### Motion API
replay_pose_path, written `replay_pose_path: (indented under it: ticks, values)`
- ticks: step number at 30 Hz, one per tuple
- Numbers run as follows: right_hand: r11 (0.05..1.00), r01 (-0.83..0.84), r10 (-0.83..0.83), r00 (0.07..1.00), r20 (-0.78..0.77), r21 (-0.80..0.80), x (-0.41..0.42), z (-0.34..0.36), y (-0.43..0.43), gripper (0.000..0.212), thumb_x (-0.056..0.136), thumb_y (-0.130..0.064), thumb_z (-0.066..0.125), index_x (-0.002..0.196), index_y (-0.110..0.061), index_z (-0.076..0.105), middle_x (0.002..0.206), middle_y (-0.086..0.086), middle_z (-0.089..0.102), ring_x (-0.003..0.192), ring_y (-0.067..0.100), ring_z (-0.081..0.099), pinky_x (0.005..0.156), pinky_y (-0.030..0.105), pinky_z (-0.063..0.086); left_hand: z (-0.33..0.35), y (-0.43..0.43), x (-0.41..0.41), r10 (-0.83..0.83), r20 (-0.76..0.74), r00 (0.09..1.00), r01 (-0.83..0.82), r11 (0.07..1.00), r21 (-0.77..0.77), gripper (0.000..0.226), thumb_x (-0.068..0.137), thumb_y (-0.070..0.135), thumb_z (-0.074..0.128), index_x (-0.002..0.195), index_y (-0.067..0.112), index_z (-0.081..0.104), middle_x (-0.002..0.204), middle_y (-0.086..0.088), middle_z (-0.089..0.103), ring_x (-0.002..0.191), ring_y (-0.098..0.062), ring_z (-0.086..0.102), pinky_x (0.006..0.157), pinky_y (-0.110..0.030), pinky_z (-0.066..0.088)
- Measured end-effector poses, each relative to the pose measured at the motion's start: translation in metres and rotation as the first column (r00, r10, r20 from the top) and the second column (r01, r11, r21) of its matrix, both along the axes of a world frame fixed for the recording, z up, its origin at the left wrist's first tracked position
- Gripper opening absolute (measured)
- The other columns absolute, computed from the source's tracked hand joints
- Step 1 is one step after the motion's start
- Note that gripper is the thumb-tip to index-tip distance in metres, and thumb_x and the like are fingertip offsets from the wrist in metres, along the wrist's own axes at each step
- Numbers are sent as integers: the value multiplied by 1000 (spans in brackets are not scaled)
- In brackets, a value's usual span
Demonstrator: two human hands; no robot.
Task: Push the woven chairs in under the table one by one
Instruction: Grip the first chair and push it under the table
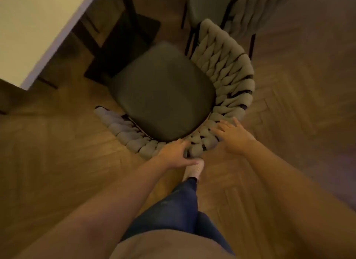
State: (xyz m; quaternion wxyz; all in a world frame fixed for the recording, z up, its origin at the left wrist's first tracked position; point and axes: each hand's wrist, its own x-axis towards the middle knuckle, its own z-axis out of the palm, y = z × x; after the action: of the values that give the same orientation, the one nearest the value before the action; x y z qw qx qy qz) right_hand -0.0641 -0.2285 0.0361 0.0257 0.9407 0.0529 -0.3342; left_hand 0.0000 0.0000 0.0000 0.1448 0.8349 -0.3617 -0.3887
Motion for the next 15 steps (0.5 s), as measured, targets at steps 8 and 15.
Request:
replay_pose_path:
  ticks: [8, 15]
  values:
    - [989, -121, 122, 992, 9, -80, 37, -7, -71, 73, 91, -23, 58, 153, -24, 19, 153, 4, 34, 144, 24, 25, 120, 51, 3, -8, -67, -11, 63, -62, 996, -60, 997, 48, 105, 76, 74, 58, 154, 18, 16, 152, -6, 35, 134, -26, 40, 106, -37, 40]
    - [930, -326, 327, 945, -24, -168, 80, -14, -129, 57, 94, -21, 54, 147, -26, 35, 148, 2, 43, 144, 25, 25, 119, 53, 2, -15, -98, -23, 160, 64, 985, -169, 971, 167, 81, 81, 60, 61, 143, 15, 36, 132, -7, 54, 114, -26, 56, 89, -40, 50]
